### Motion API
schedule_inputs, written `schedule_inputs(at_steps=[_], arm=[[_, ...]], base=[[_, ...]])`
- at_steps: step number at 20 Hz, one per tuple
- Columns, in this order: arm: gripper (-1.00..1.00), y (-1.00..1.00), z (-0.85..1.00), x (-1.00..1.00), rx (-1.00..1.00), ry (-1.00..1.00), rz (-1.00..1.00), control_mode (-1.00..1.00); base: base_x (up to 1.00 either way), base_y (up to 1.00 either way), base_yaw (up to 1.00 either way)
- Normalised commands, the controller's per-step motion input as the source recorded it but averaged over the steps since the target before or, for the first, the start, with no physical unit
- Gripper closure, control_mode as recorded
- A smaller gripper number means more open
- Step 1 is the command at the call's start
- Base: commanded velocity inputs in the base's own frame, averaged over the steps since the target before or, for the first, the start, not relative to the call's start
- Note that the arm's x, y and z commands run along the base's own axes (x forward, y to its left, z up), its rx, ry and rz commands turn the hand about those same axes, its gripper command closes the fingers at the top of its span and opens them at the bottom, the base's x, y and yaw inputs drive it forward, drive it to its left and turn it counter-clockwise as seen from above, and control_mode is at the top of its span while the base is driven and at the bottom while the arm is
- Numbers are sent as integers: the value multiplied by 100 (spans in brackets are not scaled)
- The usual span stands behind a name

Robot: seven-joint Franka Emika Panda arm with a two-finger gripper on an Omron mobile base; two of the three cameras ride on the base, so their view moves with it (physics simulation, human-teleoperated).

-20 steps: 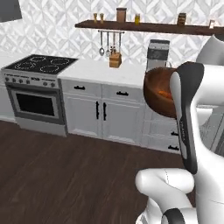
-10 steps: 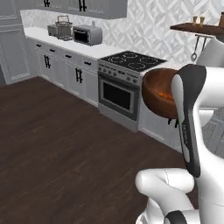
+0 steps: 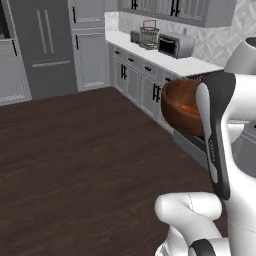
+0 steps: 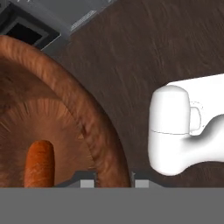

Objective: Pick the carrot from the sink and place it in the bowl. Then pick the bowl and place it in the microwave. Then close the microwave door and press the start button.

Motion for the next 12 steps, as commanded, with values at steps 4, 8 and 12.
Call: schedule_inputs(at_steps=[4, 8, 12], arm=[[100, 0, 0, 0, 0, 0, 0, 100], [100, 0, 0, 0, 0, 0, 0, 100], [100, 0, 0, 0, 0, 0, 0, 100]], base=[[100, -14, 43], [100, -29, 38], [100, -53, 35]])
